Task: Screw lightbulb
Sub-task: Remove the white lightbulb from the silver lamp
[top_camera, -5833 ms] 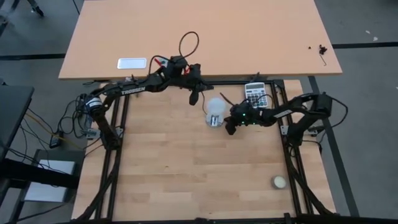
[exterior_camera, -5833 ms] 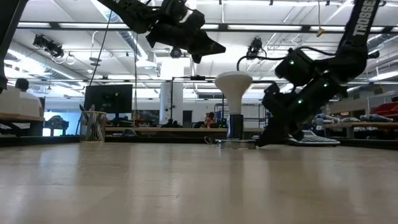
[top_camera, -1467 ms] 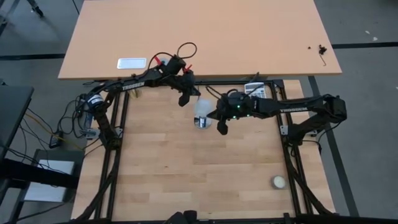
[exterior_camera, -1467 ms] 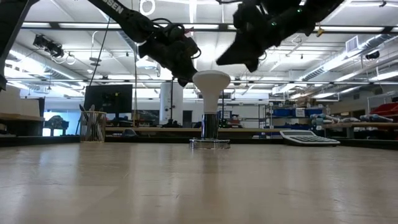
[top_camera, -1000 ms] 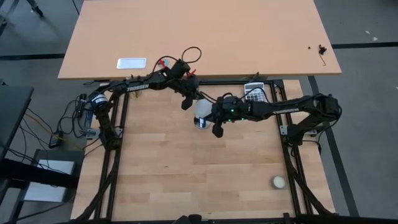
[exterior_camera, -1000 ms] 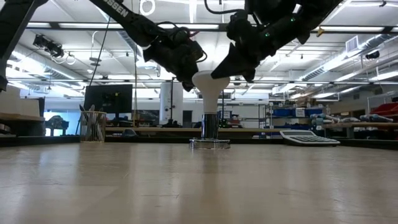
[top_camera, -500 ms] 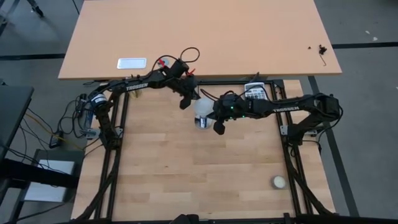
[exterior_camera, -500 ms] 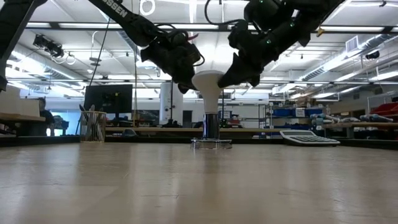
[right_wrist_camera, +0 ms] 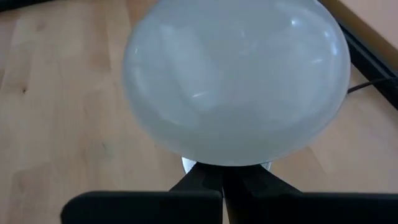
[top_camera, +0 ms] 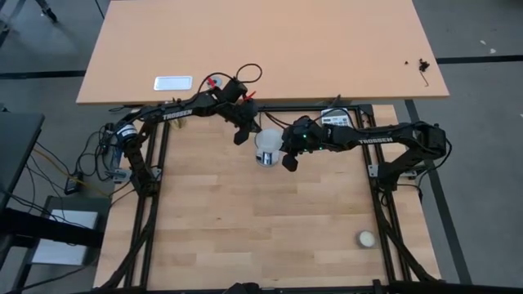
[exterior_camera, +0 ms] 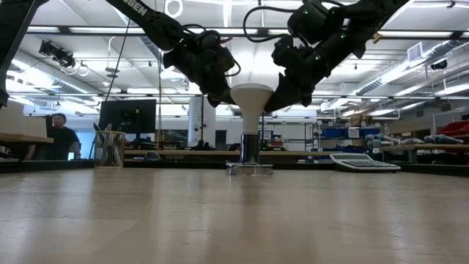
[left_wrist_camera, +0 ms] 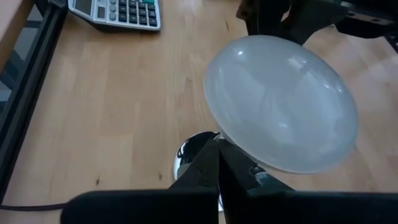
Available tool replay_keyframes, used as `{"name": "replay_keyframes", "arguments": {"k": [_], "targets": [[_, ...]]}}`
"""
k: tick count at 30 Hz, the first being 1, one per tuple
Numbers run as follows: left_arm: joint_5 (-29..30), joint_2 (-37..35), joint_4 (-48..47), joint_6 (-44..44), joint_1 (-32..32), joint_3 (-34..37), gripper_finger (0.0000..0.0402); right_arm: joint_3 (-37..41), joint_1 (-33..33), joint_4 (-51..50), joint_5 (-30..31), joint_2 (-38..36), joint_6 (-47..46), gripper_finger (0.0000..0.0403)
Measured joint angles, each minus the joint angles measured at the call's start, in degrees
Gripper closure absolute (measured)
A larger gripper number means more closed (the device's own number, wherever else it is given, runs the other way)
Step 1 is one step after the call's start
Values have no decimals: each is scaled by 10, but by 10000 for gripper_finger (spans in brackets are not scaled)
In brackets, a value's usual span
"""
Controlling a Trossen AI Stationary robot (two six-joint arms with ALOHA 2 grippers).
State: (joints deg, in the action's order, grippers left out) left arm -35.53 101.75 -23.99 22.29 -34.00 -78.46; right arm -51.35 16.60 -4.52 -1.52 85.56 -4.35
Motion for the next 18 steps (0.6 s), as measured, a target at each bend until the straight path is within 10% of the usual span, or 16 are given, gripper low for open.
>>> {"name": "replay_keyframes", "arguments": {"k": [18], "targets": [[28,0,48,-14,-1,0,401,0,-8,-53,-11,-61,11,394]]}}
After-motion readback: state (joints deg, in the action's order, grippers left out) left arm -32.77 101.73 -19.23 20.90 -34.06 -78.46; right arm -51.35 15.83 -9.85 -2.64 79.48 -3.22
